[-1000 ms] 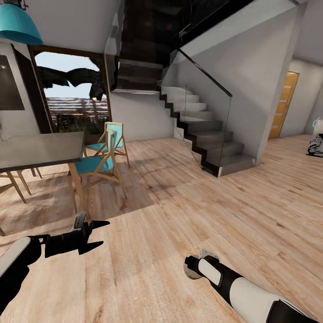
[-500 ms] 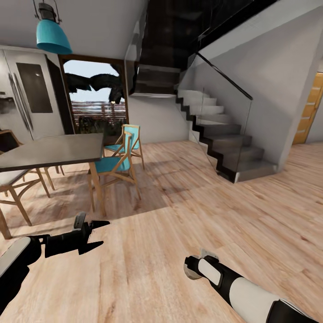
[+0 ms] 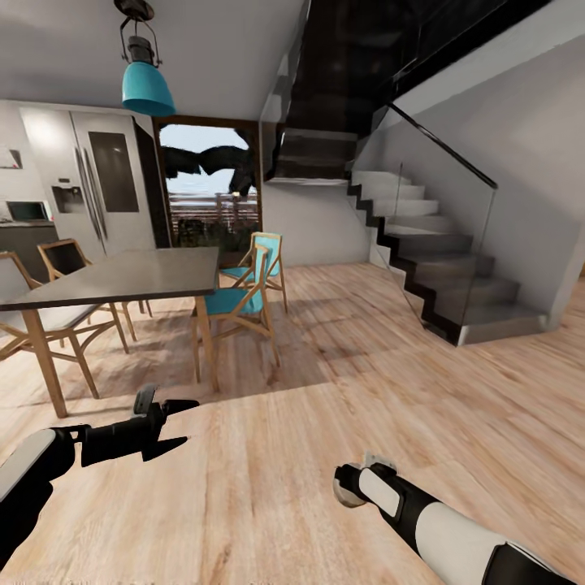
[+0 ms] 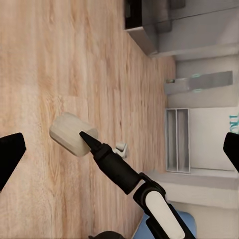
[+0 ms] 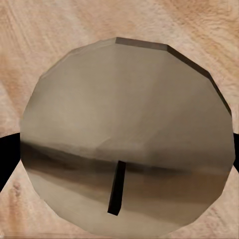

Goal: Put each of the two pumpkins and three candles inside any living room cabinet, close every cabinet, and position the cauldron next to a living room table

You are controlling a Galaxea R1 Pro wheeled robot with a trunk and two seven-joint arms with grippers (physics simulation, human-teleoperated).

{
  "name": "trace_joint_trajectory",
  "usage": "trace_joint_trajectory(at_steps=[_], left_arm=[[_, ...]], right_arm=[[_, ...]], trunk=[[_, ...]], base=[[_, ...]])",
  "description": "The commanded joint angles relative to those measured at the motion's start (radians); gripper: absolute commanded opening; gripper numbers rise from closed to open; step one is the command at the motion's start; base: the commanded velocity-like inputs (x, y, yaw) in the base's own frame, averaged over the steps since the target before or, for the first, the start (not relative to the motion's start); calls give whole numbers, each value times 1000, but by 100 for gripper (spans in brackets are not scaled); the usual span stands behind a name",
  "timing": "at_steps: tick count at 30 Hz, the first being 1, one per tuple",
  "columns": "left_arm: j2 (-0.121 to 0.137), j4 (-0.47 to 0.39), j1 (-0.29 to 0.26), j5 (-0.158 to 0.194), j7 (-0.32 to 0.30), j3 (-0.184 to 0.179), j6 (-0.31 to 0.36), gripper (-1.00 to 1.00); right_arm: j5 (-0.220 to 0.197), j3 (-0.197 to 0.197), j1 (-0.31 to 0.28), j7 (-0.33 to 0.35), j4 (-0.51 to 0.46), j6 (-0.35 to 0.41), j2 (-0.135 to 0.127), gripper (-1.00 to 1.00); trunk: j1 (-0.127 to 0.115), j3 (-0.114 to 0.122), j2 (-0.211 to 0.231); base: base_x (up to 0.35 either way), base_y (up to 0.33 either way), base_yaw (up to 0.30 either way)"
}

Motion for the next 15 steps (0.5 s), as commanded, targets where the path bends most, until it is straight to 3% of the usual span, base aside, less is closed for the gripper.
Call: trace_joint_trajectory(at_steps=[1, 5, 10, 15], left_arm=[[1, 0, -1, 11, 9, -2, 0, 100], [1, 0, -1, 11, 9, -2, 0, 100], [1, 0, -1, 11, 9, -2, 0, 100], [1, 0, -1, 11, 9, -1, 0, 100]], right_arm=[[-3, 5, -1, -7, -2, 3, 0, -100], [4, 5, 0, -7, -2, 3, 0, -100], [67, 4, 0, -9, -2, 6, 10, -100], [79, 4, -1, -9, -2, 34, 13, -100]], trunk=[[0, -2, -1], [0, -7, -1], [0, -13, -1], [0, -19, -1]], base=[[0, 0, 211], [0, 0, 206], [0, 0, 194], [0, 0, 184]])
